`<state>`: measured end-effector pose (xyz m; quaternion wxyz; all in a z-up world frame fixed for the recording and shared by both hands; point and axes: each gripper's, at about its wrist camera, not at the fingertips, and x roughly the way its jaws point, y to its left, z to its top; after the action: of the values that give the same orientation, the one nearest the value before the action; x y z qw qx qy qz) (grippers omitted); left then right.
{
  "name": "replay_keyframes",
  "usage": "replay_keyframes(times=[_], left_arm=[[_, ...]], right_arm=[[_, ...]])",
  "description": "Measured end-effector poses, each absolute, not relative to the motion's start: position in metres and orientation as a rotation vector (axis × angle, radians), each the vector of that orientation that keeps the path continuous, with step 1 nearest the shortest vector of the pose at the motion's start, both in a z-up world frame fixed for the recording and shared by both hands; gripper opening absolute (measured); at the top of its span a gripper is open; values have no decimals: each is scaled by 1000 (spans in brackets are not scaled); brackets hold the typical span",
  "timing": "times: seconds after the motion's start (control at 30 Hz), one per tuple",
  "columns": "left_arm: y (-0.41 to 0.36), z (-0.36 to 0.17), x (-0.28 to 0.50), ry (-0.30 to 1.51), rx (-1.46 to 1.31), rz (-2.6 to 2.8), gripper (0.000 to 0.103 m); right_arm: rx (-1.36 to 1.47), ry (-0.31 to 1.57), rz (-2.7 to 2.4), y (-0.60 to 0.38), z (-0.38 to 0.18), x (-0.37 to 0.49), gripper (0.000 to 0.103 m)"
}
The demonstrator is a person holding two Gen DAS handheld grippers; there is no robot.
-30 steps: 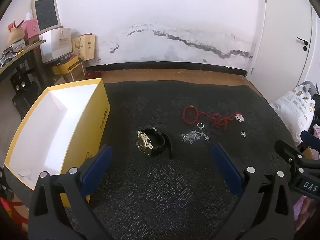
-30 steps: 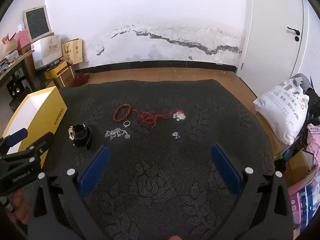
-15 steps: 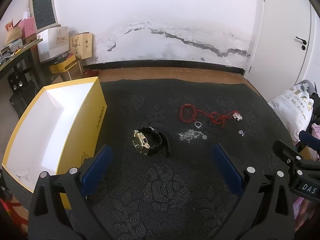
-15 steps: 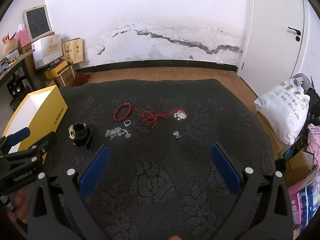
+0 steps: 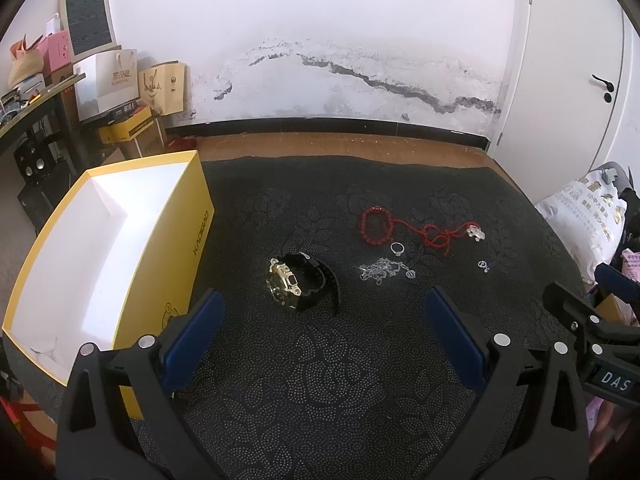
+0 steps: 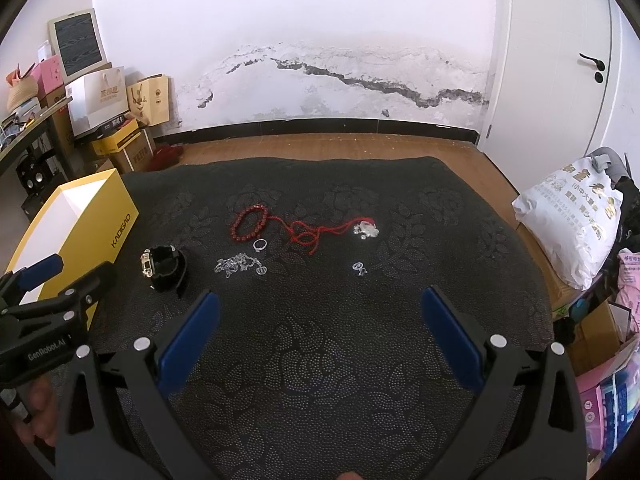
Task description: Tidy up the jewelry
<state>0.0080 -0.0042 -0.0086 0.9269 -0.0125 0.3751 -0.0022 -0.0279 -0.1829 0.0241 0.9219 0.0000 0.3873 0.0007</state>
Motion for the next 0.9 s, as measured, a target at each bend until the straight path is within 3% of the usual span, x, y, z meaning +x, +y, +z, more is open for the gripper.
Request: replay_keyframes(times=[0.9], left_arm=[[-3,-11,8,773,-27,-9,98]], right_arm=[[-1,793,6,-181,24,-27,97]])
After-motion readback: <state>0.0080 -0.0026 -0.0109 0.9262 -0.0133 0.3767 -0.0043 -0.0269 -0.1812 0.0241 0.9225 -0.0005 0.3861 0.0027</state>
